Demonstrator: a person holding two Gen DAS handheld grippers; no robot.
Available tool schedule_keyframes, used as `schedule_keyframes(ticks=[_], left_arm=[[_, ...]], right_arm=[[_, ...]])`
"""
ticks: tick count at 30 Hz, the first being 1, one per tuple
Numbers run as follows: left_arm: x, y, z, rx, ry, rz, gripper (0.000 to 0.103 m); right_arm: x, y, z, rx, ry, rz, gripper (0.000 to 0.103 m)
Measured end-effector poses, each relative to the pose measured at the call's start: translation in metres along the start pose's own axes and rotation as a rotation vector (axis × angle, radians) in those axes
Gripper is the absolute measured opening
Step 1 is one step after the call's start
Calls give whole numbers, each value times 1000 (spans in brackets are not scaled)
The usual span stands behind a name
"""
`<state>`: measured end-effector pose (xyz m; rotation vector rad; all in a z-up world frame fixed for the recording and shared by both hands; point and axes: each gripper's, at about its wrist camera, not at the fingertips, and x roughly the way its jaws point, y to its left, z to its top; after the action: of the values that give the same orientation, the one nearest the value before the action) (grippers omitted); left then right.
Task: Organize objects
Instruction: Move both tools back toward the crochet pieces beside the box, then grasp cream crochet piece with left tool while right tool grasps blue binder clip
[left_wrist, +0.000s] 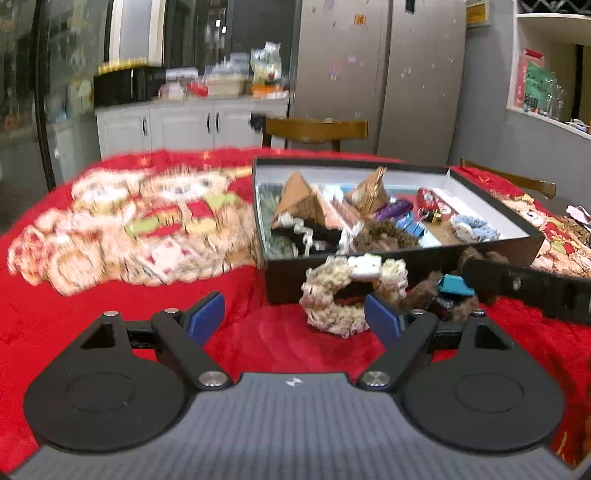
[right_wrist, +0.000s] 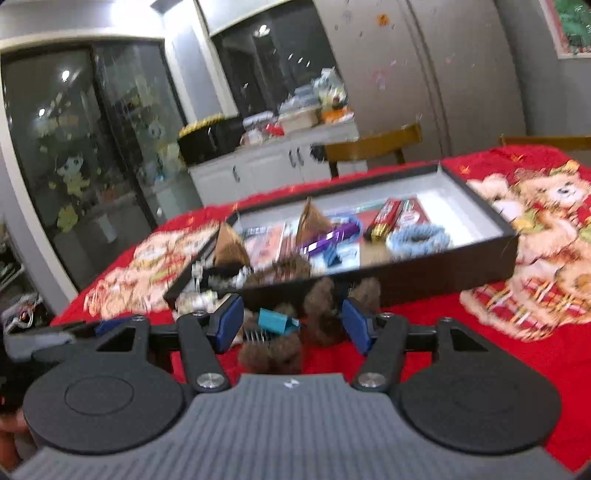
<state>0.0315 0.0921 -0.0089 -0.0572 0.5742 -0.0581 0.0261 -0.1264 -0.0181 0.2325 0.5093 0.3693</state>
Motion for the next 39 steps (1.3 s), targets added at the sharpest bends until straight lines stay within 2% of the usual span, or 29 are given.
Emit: schedule_keyframes(ticks=[5,10,15,20,25,28,32,36,39], left_arm=[[8,12,6,-70,13,7,85],[16,9,9,-45,29,-3,85],[25,7,12,-44,43,-16,84],[29,3,14,-26,45,-17,76],[28,2,13,-16,46,-33,69],[28,-3,12,13,48,-34,62],[28,-4,12,19,49,-24,60],[26,-4,11,21,46,-14,57],[23,-3,10,23,42,-2,49]], right_arm=[[3,0,-5,34,41,6,65],[9,-1,-5,55,108,62,65],[10,11,-7,-3,95,49,65],[13,4,-4,57,87,31,65],[9,-7,-2,125,39,18,65],[10,-5,-1,124,31,23,60],[15,0,0,97,50,23,44],[16,3,-1,85,46,22,36],[13,2,-1,89,30,20,33]])
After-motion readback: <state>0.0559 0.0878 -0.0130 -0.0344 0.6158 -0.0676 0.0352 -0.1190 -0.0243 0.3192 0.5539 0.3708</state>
